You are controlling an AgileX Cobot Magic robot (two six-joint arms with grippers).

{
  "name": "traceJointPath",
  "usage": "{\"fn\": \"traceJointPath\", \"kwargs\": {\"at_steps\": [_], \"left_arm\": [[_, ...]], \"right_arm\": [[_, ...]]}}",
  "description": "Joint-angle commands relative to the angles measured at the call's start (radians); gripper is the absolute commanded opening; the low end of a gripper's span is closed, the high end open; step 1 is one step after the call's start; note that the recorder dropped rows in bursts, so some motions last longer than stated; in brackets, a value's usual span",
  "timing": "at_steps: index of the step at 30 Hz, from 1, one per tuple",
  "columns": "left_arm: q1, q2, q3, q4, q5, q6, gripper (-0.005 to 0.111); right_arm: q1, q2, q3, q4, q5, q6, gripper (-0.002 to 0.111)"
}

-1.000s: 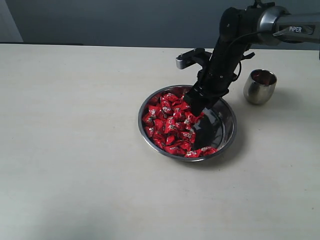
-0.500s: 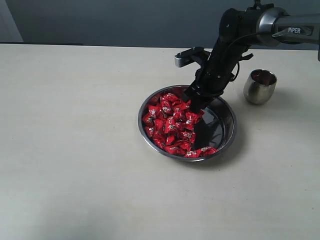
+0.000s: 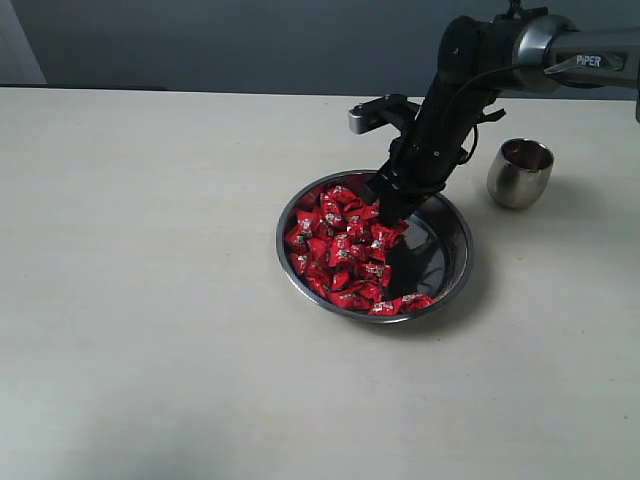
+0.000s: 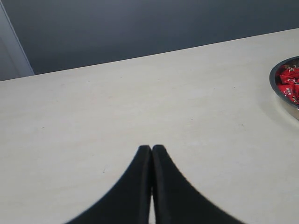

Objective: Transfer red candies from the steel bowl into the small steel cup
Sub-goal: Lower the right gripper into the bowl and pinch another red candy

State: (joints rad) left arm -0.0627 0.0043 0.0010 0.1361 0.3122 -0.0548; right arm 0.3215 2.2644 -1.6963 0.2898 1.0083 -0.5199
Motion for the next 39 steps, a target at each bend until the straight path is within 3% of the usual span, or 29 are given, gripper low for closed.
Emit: {"fn": "traceJointPath", "kwargs": {"at_steps": [1,23,25,30,39], "left_arm": [[-0.010,-0.004,-0.001,0.000,-0.004,-0.006,0.000],[-0.010,-0.004,-0.001,0.000,-0.004,-0.006,0.000],[-0.010,-0.004,-0.001,0.000,-0.004,-0.006,0.000],[-0.010,-0.004,-0.001,0.000,-0.004,-0.006,0.000],[-0.010,-0.004,-0.001,0.000,-0.004,-0.006,0.000]], "right_arm": [[-0.002,-0.004,-0.002,0.002,0.012,-0.003,0.030],[-0.002,0.032,-0.011,0.000,0.032,-0.003,0.030],[-0.002,0.032,-0.014,0.000,0.039,-0.003,0.026],[-0.002,0.032,-0.014,0.000,0.039,-0.003,-0.001],[-0.002,0.000,-0.014,-0.007,0.057,-0.003,-0.001]]}}
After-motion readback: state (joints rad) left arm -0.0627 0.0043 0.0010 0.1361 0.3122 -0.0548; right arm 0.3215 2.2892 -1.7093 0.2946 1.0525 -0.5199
